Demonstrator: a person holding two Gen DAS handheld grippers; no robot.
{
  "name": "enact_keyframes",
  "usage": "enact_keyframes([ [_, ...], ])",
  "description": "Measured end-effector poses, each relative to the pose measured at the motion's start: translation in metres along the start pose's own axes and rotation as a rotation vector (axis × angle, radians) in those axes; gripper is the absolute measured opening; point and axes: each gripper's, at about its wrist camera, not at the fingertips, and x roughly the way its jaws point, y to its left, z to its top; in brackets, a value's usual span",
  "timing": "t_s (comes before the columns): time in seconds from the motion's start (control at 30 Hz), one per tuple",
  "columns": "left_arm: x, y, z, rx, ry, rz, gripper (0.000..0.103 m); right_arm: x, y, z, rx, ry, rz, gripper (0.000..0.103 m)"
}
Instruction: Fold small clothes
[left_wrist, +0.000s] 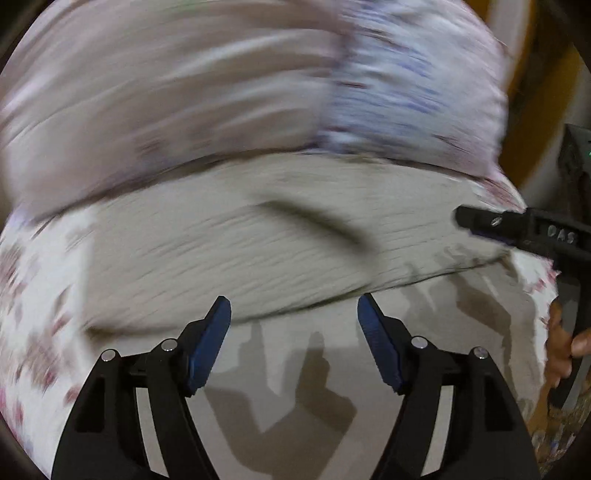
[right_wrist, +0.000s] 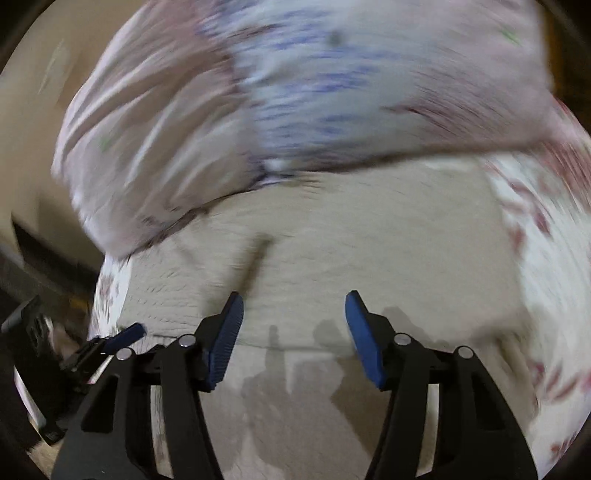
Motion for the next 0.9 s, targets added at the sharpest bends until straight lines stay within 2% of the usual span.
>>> enact_keyframes([
  [0.13,-0.018,0.057,-0.027,-0.105,0.024,0.174,0.072,0.024,0.067,0.005,-0.24,0.014,-0.033,0.058],
  [0.27,-0.022,0.089,-0.046,-0.189,0.063,0.264,0.072,0.054,0.121,0.001,-0.438,0.022,-0.108,0.058],
  [0.33,-0.021,0.101,-0.053,-0.222,0.081,0.276,0.072,0.073,0.133,0.0,-0.493,0.037,-0.183,0.056],
  [0.37,-0.019,0.103,-0.055,-0.231,0.089,0.277,0.072,0.079,0.132,0.0,-0.502,0.047,-0.216,0.048],
  [0.4,-0.016,0.103,-0.055,-0.237,0.097,0.278,0.072,0.085,0.128,0.0,-0.494,0.056,-0.253,0.028],
  [0.43,-0.015,0.106,-0.059,-0.242,0.109,0.278,0.072,0.087,0.123,0.001,-0.475,0.06,-0.271,0.018],
  [0.47,-0.013,0.107,-0.06,-0.245,0.116,0.278,0.072,0.086,0.115,0.005,-0.435,0.062,-0.268,0.012],
  [0.67,-0.008,0.101,-0.066,-0.242,0.128,0.239,0.072,0.033,0.05,0.012,-0.127,-0.096,-0.202,0.009],
  [0.77,-0.007,0.104,-0.068,-0.262,0.132,0.212,0.072,0.021,0.005,0.0,0.064,-0.092,-0.161,0.012],
  [0.87,-0.008,0.104,-0.068,-0.276,0.129,0.192,0.072,0.025,-0.035,-0.017,0.224,-0.034,-0.115,0.029],
  [0.9,-0.009,0.104,-0.068,-0.278,0.128,0.184,0.072,0.023,-0.043,-0.019,0.262,-0.04,-0.094,0.031],
])
